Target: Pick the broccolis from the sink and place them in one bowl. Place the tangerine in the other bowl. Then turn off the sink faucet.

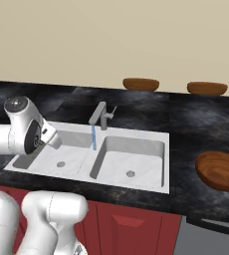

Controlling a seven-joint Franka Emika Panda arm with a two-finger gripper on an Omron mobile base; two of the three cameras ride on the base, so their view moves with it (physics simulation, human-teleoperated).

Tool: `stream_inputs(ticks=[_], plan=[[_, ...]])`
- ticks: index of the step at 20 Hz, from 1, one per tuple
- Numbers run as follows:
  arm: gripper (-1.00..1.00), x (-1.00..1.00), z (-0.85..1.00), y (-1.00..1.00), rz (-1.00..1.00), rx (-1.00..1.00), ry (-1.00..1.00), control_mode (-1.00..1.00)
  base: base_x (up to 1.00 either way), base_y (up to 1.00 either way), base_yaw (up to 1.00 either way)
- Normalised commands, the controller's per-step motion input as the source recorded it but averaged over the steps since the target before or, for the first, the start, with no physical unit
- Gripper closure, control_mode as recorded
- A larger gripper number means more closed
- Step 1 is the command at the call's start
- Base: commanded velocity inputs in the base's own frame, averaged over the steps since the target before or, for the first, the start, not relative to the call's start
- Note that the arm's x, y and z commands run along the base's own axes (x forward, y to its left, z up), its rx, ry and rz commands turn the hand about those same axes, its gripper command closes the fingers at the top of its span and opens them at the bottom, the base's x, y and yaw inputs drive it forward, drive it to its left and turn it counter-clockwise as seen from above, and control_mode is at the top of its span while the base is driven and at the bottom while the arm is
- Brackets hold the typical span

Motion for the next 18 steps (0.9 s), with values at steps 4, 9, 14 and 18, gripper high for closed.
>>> stream_inputs(ticks=[4,9,14,18], plan=[[1.00,-0.27,0.40,-0.84,-0.14,0.00,0.00,-1.00,0.00,0.00,0.00],[1.00,-0.23,0.25,-0.90,-0.15,0.00,0.04,-1.00,0.00,0.00,0.00],[1.00,-0.12,0.11,-0.83,-0.16,-0.03,0.01,-1.00,0.00,0.00,0.00],[1.00,-0.06,0.05,-0.81,-0.15,-0.03,0.00,-1.00,0.00,0.00,0.00]])
